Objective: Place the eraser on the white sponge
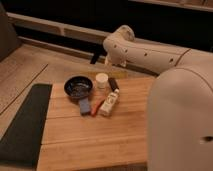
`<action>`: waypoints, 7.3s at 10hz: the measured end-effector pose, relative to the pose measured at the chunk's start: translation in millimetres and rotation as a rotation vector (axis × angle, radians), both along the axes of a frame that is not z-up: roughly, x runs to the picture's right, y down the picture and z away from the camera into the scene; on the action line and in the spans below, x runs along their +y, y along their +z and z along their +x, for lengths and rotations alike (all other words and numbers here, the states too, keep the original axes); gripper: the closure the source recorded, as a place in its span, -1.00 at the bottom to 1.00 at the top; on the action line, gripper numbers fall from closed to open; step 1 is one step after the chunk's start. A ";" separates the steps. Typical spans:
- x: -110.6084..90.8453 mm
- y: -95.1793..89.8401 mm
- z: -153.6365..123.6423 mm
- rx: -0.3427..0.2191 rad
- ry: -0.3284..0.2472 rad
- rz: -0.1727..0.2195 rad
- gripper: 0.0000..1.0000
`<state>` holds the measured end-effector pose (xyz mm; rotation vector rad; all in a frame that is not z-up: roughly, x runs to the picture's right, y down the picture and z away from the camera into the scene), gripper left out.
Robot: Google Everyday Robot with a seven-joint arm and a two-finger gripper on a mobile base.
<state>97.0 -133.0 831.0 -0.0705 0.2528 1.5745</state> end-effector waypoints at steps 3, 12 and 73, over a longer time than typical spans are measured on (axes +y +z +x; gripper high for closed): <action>9.2 36.2 48.3 0.138 0.051 -0.055 -0.30; 47.5 144.0 24.9 0.090 0.000 -0.261 -0.30; 106.1 -54.3 -86.1 -0.062 -0.246 -0.106 1.00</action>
